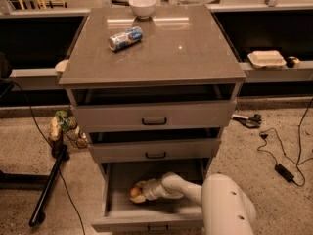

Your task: Pick orange from bottom drawer and place on counter

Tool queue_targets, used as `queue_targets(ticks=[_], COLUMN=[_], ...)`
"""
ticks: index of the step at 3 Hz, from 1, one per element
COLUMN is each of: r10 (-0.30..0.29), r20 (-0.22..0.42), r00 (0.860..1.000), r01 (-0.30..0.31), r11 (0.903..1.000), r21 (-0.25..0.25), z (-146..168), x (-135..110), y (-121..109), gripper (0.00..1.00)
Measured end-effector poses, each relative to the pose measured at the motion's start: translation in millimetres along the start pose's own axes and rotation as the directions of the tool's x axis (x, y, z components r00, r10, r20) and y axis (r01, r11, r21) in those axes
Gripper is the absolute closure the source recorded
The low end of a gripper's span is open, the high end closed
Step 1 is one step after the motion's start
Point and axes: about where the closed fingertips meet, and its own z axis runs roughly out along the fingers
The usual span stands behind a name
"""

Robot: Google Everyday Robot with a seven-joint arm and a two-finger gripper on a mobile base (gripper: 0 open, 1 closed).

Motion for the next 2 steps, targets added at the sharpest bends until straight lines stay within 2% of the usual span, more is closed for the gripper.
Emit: queue_targets(ticks=[1,2], r10=[-0.023,-0.103], r20=[0.024,0.110], r00=[0.999,0.989], r01=[0.022,0.102], r11=[0.9997,0.9947], r21=[0.013,0.013], z=[-25,-85], x=[-5,-31], y=[7,29], gripper=[0.86,1.00])
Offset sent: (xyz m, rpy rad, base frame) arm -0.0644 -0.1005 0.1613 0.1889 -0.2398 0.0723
